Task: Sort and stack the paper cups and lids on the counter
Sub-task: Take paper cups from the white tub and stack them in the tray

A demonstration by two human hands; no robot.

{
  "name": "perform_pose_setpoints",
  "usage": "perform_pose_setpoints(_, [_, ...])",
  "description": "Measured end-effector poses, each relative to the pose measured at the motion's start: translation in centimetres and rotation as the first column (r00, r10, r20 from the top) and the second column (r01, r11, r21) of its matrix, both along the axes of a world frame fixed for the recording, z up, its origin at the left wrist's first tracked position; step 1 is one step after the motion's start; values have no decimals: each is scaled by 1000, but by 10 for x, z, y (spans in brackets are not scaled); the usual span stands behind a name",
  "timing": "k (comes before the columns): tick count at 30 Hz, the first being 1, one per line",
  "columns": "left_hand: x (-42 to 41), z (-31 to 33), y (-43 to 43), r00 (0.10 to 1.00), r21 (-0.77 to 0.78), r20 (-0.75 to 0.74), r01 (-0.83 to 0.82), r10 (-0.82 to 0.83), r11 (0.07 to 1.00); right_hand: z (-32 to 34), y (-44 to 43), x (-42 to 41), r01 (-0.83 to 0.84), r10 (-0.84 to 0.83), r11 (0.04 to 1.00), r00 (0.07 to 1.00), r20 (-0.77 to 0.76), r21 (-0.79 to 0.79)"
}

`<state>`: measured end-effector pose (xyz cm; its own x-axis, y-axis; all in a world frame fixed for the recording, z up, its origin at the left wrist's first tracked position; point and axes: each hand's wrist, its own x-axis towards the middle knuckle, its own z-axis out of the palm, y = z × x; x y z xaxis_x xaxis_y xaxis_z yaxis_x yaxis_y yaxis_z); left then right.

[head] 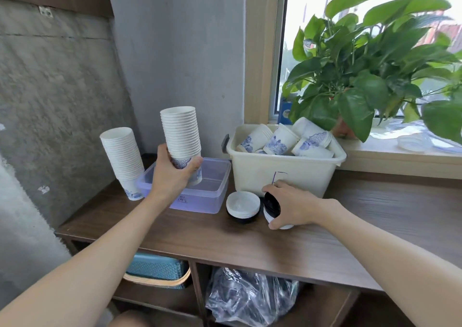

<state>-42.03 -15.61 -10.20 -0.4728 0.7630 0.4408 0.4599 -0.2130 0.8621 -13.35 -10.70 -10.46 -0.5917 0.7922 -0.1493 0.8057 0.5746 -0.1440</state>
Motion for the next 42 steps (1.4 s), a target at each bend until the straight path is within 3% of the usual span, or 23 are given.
perform_pose_setpoints(4, [0,1,0,1000,-9,2,10,-10,1000,5,-1,0,7,-7,1000,1000,-12,-9])
perform_pose_setpoints(8, [-6,3,1,1000,-13,15,1,-1,1000,28,-7,-15,-57,56,965,998,10,255])
perform_pose_setpoints(10, [-12,4,1,1000,-7,19,-3,3,1000,40,-12,-31,-71,110,950,988,-112,304])
perform_pose_setpoints(13, [-23,7,0,1000,1,10,-20,20,1000,55,-19,-66,-96,184,966,908,-376,242])
perform_pose_setpoints(16, [-38,8,-3,1000,7,-6,-17,17,1000,63,-15,-113,-75,127,991,790,-599,111])
perform_pose_setpoints(22, [-63,10,-7,997,21,-37,74,-73,997,62,11,-187,-166,-33,969,647,-762,-183])
perform_pose_setpoints(28, [-79,14,-4,980,3,-160,122,-120,993,45,33,-231,-190,-112,955,483,-868,-229])
perform_pose_setpoints(31, [-97,5,-18,944,62,-304,-118,132,991,34,46,-241,-87,-141,975,477,-868,-206])
perform_pose_setpoints(37, [-130,-22,-39,879,177,-219,-391,424,903,1,60,-264,21,-180,978,588,-789,-208])
perform_pose_setpoints(39, [-139,-28,-36,905,73,-171,-382,389,921,-9,60,-269,51,-166,984,593,-788,-169])
perform_pose_setpoints(42, [-146,-36,-30,987,-110,12,-159,162,981,-17,60,-275,75,-147,989,598,-788,-128])
